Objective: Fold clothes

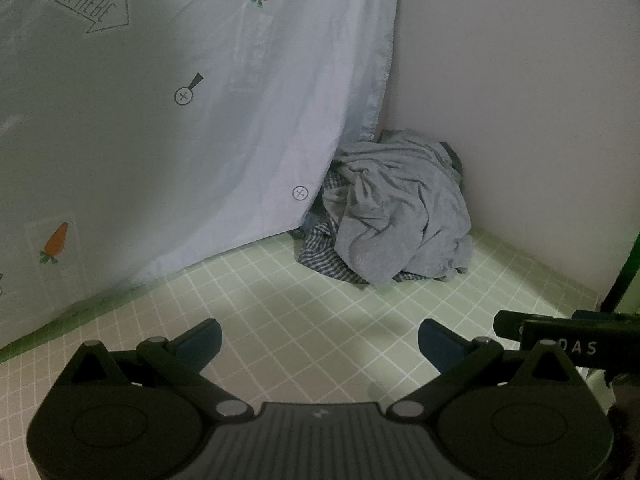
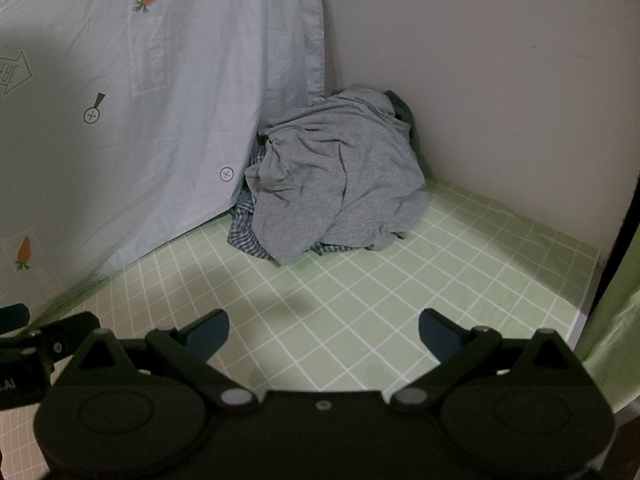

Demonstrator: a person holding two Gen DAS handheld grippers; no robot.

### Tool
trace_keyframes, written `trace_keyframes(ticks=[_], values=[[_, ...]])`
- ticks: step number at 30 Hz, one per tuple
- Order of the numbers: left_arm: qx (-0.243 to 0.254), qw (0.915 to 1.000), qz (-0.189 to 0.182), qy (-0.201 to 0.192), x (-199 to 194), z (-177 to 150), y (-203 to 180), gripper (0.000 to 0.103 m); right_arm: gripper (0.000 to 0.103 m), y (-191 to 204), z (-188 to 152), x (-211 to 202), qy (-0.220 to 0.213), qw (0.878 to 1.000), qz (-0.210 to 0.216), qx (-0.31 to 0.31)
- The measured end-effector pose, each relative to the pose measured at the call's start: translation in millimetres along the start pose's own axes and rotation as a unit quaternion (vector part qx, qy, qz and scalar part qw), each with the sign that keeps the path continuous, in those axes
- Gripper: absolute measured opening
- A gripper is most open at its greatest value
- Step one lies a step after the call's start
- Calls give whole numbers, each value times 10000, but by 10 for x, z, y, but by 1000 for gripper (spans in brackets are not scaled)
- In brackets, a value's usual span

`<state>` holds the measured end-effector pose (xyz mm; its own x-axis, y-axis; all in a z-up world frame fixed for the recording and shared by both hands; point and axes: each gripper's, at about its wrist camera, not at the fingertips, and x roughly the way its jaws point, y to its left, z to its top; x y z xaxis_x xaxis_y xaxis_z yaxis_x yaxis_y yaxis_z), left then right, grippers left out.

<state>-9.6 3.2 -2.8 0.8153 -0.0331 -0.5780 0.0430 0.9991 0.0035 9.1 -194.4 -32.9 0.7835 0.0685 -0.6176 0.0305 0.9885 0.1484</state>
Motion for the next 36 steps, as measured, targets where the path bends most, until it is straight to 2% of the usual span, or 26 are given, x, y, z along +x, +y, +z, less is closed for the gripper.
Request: trace_keyframes(ticks=[23,27,30,36], values=[[-102,9998,151,-15,-11,51,-48,103,102,-64,97,7,-170,9998,-35,27],[-348,9990,265,-34,72,168,-94,103,103,-139,200,63,-323,9993,-150,-125],[-601,9978,217,-148,148,287,-130,103,103,-230,269,112,-508,9978,-277,-312],[-799,9967,108,-16,504,547,-299,103,103,-590,536,376,-605,9980,-167,-101]])
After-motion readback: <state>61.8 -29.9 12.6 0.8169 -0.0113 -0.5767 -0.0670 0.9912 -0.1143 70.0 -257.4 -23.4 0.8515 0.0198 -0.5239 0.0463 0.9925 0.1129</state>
